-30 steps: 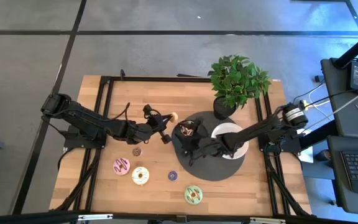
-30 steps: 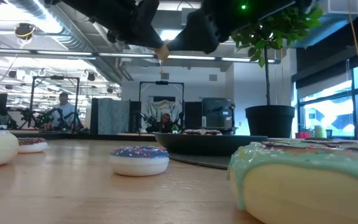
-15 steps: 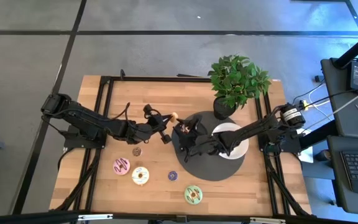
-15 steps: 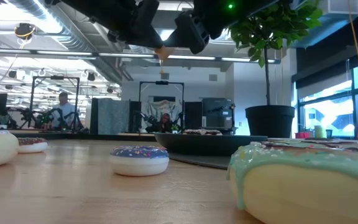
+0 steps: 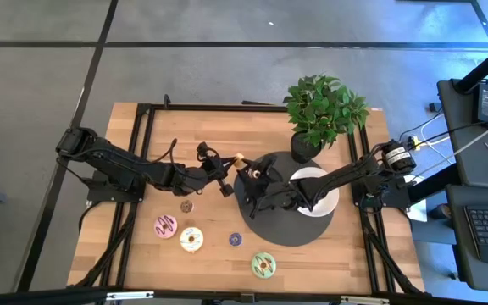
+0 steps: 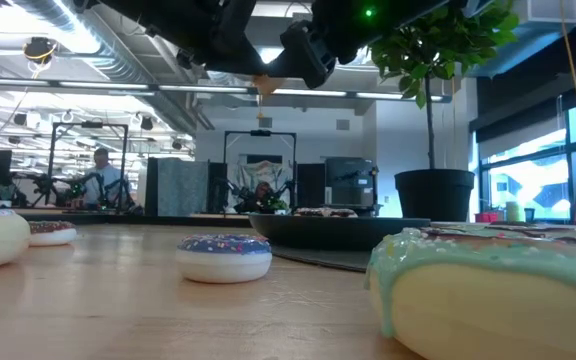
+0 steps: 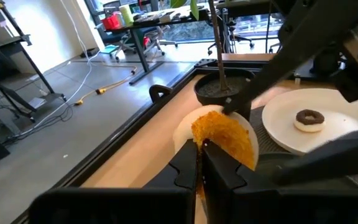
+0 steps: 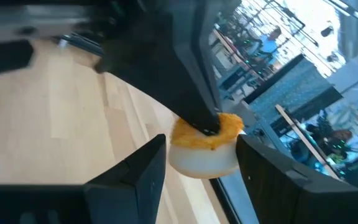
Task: Pick & Place donuts
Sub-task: Put the small yellow donut on the white plate
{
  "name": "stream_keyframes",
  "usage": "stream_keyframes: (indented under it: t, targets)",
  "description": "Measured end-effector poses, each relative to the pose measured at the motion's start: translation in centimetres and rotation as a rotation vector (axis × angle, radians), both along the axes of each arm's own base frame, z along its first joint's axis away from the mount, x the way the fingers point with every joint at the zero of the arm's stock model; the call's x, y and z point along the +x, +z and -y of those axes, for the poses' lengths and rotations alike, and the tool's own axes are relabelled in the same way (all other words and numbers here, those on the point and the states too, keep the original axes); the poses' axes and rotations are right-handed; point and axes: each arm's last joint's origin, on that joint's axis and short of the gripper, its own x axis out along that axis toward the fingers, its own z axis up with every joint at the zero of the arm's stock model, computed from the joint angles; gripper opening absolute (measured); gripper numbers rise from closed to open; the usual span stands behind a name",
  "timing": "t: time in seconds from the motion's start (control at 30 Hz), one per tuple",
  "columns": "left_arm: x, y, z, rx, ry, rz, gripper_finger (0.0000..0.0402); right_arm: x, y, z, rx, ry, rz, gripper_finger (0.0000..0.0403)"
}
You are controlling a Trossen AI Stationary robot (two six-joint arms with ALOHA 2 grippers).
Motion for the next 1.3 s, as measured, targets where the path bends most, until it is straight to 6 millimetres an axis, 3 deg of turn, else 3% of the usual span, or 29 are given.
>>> stream_keyframes:
  t: [0.27, 0.77, 1.3]
  targets:
    - [0.01, 0.0, 0.01, -0.001, -0.002, 0.001, 0.0007, -0.06, 0.01, 0.07, -0.008, -0.032, 0.002, 0.0193]
    - [0.01, 0.0, 0.01, -0.001, -0.004, 0.0, 0.001, -0.06, -0.04, 0.06, -0.007, -0.024, -0.005, 0.0093]
    - [0.0, 0.0, 0.0, 0.0, -0.001, -0.001, 0.0018, -0.1, -0.05, -0.05, -0.008, -0.022, -0.006, 0.0055]
